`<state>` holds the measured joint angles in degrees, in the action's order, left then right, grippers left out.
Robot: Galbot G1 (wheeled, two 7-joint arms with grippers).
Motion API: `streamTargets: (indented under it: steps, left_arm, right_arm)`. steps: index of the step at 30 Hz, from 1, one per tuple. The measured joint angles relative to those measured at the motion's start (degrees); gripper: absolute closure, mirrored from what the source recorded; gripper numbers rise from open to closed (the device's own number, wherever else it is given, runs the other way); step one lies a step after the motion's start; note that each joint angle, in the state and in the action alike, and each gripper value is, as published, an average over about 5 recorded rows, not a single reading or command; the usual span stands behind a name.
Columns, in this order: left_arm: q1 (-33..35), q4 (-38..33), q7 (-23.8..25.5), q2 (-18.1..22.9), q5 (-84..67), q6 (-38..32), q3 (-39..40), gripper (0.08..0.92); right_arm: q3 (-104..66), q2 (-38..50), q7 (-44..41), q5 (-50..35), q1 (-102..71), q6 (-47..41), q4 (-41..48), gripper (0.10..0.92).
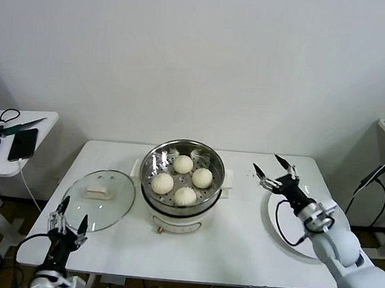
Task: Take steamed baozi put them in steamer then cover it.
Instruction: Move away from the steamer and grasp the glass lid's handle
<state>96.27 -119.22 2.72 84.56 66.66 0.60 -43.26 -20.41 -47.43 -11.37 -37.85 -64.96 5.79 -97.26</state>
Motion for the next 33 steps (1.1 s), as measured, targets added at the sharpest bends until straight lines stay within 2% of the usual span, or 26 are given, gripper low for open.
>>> streamTargets:
  steps: [10,19,33]
  left_arm:
    - [-7.94,10.2,-2.18,-2.45,13.95,-0.39,1.7,0.177]
    - [-16.27,20.84,-4.34,-4.81,15.41,-1.56,2.78,0.177]
    - [-26.86,34.79,-7.96,-5.75,16.12,-3.54,3.83,0.177]
  right_arm:
    - [-8.44,-4.88,-1.69,3.66,-9.85,-0.47,-0.46,0.203]
    - [-12.07,-7.33,-2.28,6.23,-12.82,-0.56,0.75,0.203]
    - [-13.23,-9.12,-2.78,8.38,-13.53,-0.04,2.95,0.203]
